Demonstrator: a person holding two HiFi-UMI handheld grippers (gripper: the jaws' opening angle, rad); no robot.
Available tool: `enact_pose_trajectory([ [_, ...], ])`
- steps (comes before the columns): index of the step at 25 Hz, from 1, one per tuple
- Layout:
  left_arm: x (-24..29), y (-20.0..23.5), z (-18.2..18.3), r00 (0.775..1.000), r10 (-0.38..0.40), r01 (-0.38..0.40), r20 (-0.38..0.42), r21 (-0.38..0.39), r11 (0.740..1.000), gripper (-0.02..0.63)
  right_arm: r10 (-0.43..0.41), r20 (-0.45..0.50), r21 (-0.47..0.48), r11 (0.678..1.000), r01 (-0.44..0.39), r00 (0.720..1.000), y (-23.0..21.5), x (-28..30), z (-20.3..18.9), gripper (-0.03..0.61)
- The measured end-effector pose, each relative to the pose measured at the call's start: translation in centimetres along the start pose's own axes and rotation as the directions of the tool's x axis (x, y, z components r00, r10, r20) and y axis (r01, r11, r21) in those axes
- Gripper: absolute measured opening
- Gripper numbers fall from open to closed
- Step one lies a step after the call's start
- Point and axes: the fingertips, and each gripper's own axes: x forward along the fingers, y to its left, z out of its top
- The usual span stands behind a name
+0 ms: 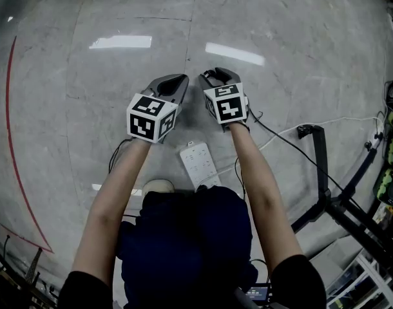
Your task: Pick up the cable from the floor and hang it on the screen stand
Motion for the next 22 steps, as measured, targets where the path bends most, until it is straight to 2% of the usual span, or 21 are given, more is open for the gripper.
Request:
enact_pose_trajectory([
  [9, -2.8, -0.8, 1.3, 1.000, 0.016, -0.017, -0.018, -0.019, 1.000, 0.003, 0.001, 0.017, -0.017, 1.000, -0.001, 1.000, 0.5, -3.3, 2.3, 0.221],
  [13, -5.6, -2.2, 3.3, 0.999, 0.023, -0.024, -0.026, -0.044, 0.999, 0.003, -0.005, 0.032, 0.013, 1.000, 0.005, 0.999, 1.4, -6.4, 4.5, 0.221],
  [18, -9.6, -3.9, 5.8, 0.999, 0.032, -0.035, -0.041, -0.074, 0.997, 0.003, -0.035, 0.076, 0.102, 0.994, 0.027, 0.997, 2.8, -11.2, 7.0, 0.219],
  [22, -12.3, -5.6, 7.9, 0.998, 0.037, -0.042, -0.057, -0.080, 0.996, 0.003, -0.020, 0.080, 0.074, 0.997, 0.014, 0.997, 4.8, -14.7, 9.2, 0.219],
])
